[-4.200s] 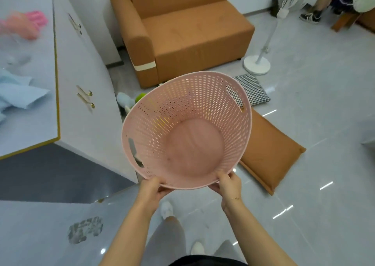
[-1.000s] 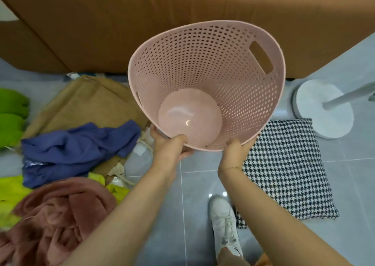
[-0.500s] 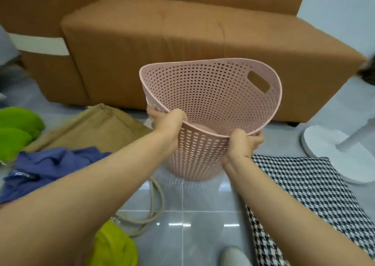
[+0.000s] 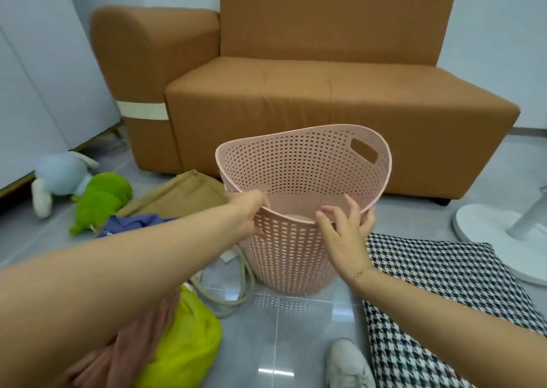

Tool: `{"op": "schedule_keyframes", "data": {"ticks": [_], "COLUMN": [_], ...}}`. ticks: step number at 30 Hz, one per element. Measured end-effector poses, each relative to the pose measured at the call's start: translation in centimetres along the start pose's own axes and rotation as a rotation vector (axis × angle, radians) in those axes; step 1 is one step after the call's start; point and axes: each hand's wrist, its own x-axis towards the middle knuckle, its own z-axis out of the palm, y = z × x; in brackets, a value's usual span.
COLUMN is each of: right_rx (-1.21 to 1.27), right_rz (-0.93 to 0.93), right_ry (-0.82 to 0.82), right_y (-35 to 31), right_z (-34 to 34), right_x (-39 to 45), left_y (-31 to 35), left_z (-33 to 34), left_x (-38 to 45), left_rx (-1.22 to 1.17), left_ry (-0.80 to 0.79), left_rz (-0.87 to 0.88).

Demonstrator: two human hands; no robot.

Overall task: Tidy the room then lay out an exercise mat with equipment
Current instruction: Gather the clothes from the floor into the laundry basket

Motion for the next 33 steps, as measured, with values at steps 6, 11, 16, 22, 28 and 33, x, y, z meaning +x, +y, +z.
{"op": "schedule_keyframes", "data": {"ticks": [6, 11, 16, 22, 28, 33], "right_rx": [-0.498, -0.669, -0.792, -0.762, -0.63, -0.862], "right_rz": [-0.363, -0.655, -0.817, -0.75, -0.729, -0.826], "right_ry": [-0.041, -0.513, -0.74, -0.649, -0.493, -0.753], "right_y": [-1.3, -5.0, -7.4, -8.0, -14.3, -18.0], "right_z": [-3.1, -3.8, -1.2, 0.6, 1.1, 5.0], "right_x": [-2.8, -2.3, -3.5, -3.1, -1.4, -0.9], "left_y": [0.0, -1.4, -0.6, -0.5, -5.0, -9.9], "left_z": [-4.0, -4.8, -7.3, -13.4, -19.7, -24.0], "left_x": [-3.6, -5.9, -7.2, -8.9, -4.0, 0.6], "left_rx": [0.128, 0.199, 0.257, 0.432, 1.113, 1.479], "left_ry": [-0.025, -0.072, -0.041, -0.011, 0.196, 0.192], "left_rz": [-0.053, -0.081, 0.069, 0.215, 0.323, -0.038]}}
